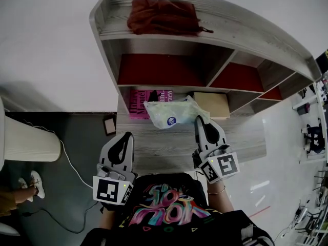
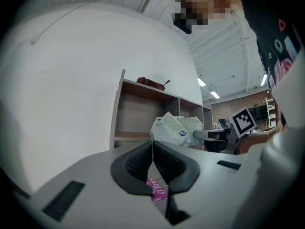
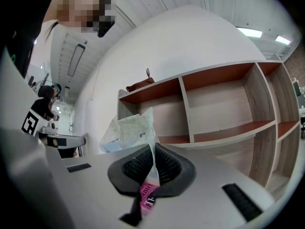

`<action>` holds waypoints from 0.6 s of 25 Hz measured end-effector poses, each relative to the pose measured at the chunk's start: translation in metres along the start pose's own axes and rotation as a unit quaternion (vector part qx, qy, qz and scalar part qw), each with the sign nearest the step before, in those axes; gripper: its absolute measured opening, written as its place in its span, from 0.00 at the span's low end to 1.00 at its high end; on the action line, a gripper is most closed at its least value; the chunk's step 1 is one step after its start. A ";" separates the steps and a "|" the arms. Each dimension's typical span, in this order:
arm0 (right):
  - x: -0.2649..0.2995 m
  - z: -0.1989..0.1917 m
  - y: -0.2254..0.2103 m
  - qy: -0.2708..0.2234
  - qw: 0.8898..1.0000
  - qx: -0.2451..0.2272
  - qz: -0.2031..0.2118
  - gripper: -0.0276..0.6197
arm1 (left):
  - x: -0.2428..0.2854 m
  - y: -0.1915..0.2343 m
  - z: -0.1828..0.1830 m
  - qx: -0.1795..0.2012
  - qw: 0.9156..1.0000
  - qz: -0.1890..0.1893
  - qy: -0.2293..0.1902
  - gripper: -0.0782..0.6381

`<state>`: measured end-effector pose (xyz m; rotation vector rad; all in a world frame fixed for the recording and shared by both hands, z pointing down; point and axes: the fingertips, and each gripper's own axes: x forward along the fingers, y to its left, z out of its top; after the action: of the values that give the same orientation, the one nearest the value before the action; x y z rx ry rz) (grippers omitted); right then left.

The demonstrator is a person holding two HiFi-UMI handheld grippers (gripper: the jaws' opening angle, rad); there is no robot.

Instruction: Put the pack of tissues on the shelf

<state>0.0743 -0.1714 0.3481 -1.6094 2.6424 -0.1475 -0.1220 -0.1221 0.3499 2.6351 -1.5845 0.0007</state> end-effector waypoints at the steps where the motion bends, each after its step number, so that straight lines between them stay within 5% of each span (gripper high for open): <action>1: 0.001 -0.001 -0.001 0.000 1.000 0.002 -0.001 0.07 | 0.001 0.000 0.000 0.000 1.000 0.000 0.000 0.14; 15: 0.032 0.018 -0.008 -0.025 1.000 -0.013 0.009 0.07 | 0.010 -0.001 -0.004 -0.004 1.000 -0.001 0.004 0.14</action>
<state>0.0685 -0.2051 0.3315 -1.5735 2.6316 -0.0716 -0.1169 -0.1300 0.3546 2.6271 -1.5773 0.0052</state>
